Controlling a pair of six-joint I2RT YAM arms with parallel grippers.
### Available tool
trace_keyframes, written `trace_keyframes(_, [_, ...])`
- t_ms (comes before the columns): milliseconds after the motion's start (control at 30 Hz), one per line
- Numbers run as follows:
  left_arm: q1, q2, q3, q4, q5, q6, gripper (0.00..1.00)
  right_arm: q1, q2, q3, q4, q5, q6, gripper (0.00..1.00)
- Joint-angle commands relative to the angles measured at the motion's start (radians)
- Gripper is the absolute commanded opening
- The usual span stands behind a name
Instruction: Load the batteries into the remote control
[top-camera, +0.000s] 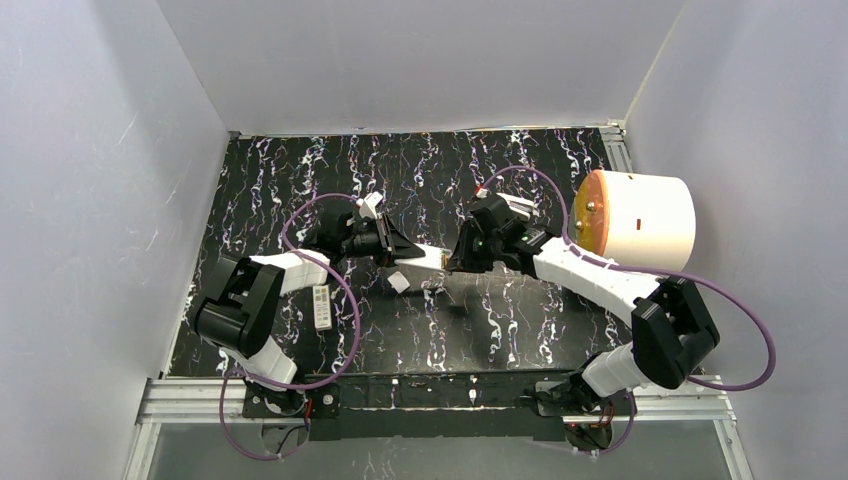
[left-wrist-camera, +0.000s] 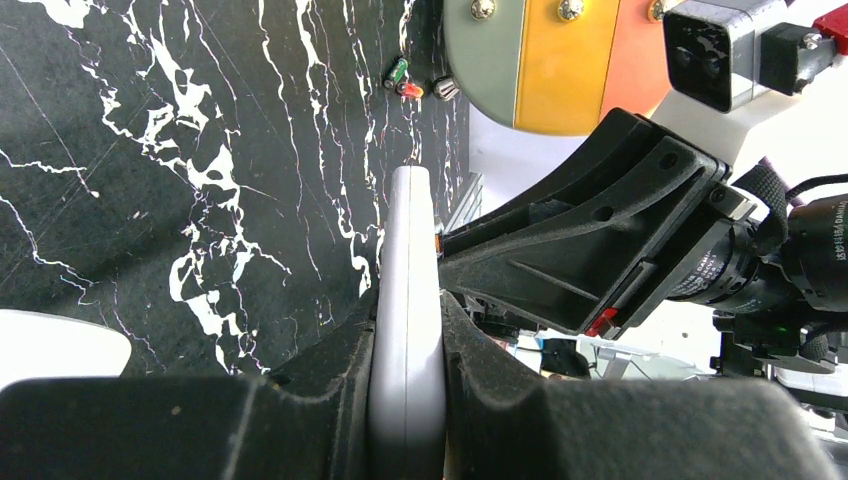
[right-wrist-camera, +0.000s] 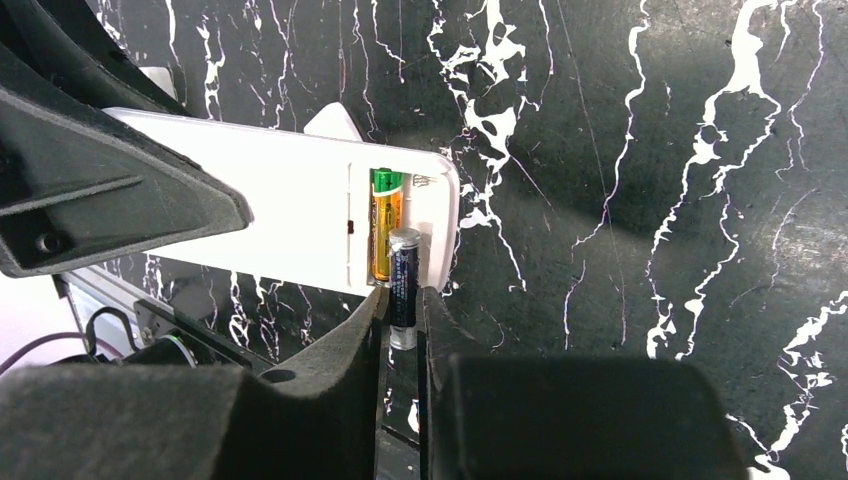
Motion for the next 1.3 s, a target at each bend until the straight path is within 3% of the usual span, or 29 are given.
trace_keyframes(0, [-0.007, -0.028, 0.004, 0.024, 0.049, 0.001, 0.0, 0.011, 0.017, 0.056, -0.034, 0.054, -0.013, 0.22])
trace_keyframes(467, [-0.007, -0.028, 0.005, 0.029, 0.055, -0.012, 0.0, 0.01, -0.012, 0.05, 0.01, 0.048, 0.02, 0.38])
trace_keyframes(533, [-0.007, -0.028, 0.007, 0.029, 0.055, -0.023, 0.0, 0.01, -0.031, 0.04, 0.037, 0.05, 0.033, 0.43])
trace_keyframes(600, [-0.007, -0.029, 0.009, 0.029, 0.053, -0.046, 0.0, 0.01, -0.055, 0.025, 0.07, 0.054, 0.048, 0.56])
trace_keyframes(700, [-0.006, -0.023, 0.025, 0.031, 0.063, -0.131, 0.0, 0.01, -0.115, -0.012, 0.126, 0.096, 0.087, 0.76])
trace_keyframes(833, [-0.005, -0.018, 0.042, 0.083, 0.082, -0.318, 0.0, 0.005, -0.218, -0.096, 0.277, 0.112, 0.149, 0.88])
trace_keyframes(1100, [-0.001, -0.077, 0.047, 0.231, 0.018, -0.655, 0.0, 0.005, -0.395, -0.206, 0.512, 0.237, 0.243, 0.94])
trace_keyframes(1267, [0.001, -0.076, 0.025, 0.348, -0.064, -0.788, 0.0, 0.005, -0.485, -0.265, 0.623, 0.314, 0.226, 0.95])
